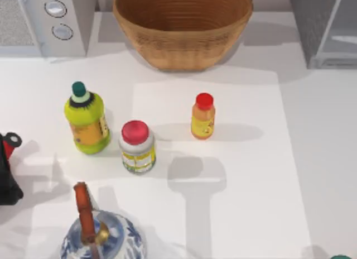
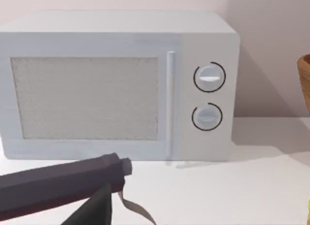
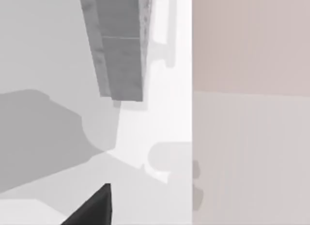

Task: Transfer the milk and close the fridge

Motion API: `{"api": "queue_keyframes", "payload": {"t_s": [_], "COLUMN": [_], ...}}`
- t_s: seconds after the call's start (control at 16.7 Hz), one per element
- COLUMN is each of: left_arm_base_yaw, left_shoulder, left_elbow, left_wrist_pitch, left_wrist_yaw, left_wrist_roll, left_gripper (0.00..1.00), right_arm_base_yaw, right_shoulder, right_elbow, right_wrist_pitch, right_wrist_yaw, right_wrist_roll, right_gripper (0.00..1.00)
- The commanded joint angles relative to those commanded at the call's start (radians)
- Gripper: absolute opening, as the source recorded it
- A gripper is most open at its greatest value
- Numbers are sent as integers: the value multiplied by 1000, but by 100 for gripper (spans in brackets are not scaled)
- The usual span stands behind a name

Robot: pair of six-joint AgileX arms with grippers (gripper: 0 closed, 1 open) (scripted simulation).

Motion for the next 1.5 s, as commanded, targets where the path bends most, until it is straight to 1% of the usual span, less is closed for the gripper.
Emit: {"api": "queue_keyframes", "payload": {"t_s": [0.12, 0.3, 0.42, 0.66, 0.84, 0.96, 1.08, 1.2, 1.5], "left_arm_base_yaw": [0, 0, 0, 0, 0, 0, 0, 0, 0], "left_shoulder": [0, 0, 0, 0, 0, 0, 0, 0, 0], "left_elbow": [0, 0, 0, 0, 0, 0, 0, 0, 0], "left_wrist_pitch": [0, 0, 0, 0, 0, 0, 0, 0, 0], "left_wrist_yaw": [0, 0, 0, 0, 0, 0, 0, 0, 0], "left_wrist_roll": [0, 0, 0, 0, 0, 0, 0, 0, 0], "left_gripper": [100, 100, 100, 100, 100, 100, 100, 100, 100], "right_arm_base_yaw": [74, 238, 360, 593, 725, 783, 821, 840, 832], "right_shoulder": [6, 14, 19, 22, 18, 16, 13, 11, 4], "right_elbow": [15, 42, 56, 53, 24, 0, -22, -37, -41], "right_wrist_pitch": [69, 234, 376, 688, 901, 1015, 1097, 1139, 1146], "right_wrist_yaw": [-3, 3, 16, 70, 120, 151, 174, 187, 187], "right_wrist_roll": [75, 267, 443, 844, 1107, 1235, 1321, 1363, 1367], "right_gripper": [100, 100, 100, 100, 100, 100, 100, 100, 100]}}
